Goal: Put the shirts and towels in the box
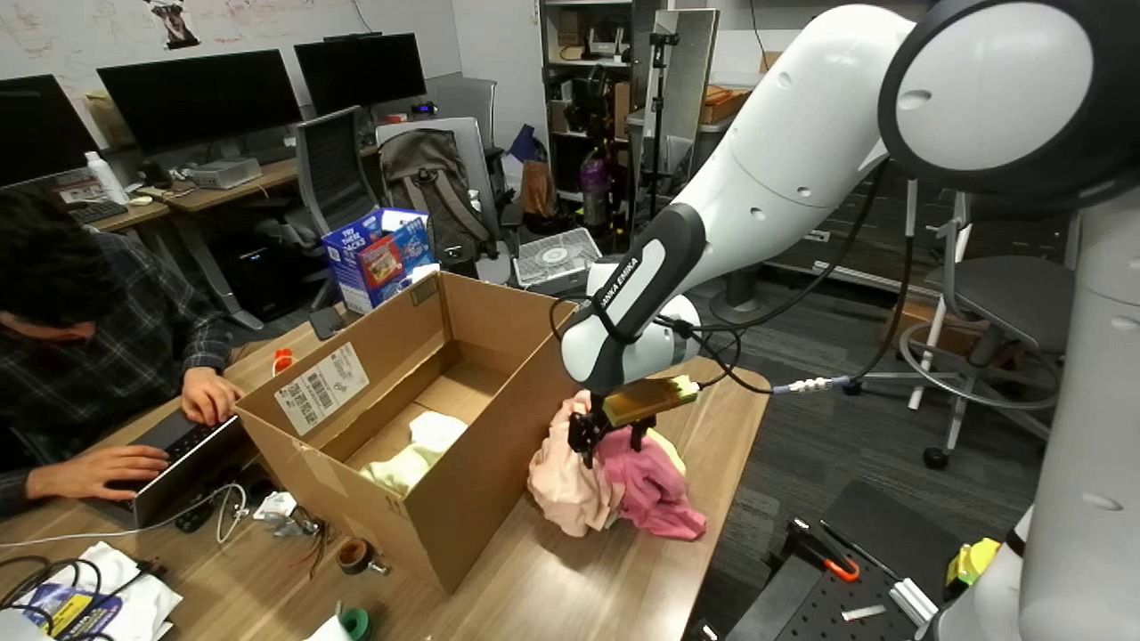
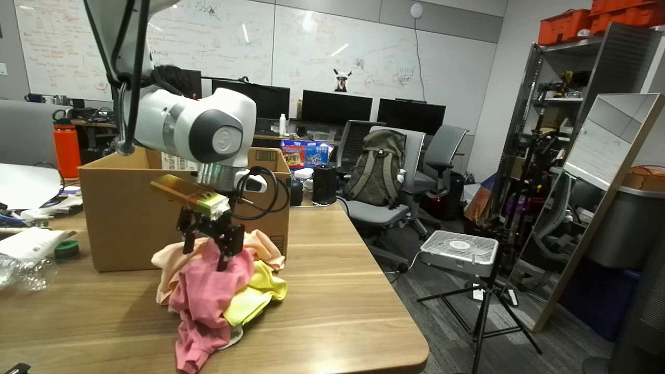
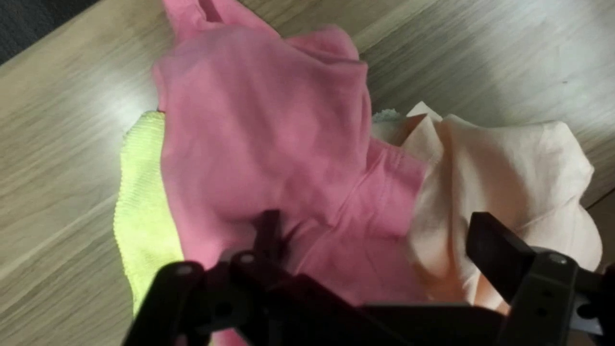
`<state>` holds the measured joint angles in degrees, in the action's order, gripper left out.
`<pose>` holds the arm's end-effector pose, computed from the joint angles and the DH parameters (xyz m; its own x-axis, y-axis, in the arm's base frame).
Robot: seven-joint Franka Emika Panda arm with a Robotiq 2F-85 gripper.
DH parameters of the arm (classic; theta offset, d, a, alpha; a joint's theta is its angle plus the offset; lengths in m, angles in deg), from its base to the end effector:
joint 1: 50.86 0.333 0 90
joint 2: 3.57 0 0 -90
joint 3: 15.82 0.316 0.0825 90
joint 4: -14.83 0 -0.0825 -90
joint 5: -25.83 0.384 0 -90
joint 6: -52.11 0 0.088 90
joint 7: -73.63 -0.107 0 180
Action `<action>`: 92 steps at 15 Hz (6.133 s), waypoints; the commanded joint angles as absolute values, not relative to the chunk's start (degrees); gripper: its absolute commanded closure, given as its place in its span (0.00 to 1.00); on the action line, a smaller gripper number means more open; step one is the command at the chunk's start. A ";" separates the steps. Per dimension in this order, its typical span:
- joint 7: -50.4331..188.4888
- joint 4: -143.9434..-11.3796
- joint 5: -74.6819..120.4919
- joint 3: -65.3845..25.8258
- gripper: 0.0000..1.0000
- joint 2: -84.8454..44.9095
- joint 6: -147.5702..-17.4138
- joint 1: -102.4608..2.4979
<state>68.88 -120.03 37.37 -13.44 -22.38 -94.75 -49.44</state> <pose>0.4977 0.0309 0.1812 0.9734 -0.1843 -0.1361 -0.1975 -0.9761 -0.0909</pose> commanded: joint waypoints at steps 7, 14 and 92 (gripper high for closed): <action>67.60 -118.04 33.80 -14.85 0.72 -23.43 -96.24 -49.01; 67.83 -117.51 36.20 -13.61 0.98 -22.82 -96.10 -49.52; 52.65 -106.50 31.65 -10.40 0.00 -0.99 -63.31 -43.80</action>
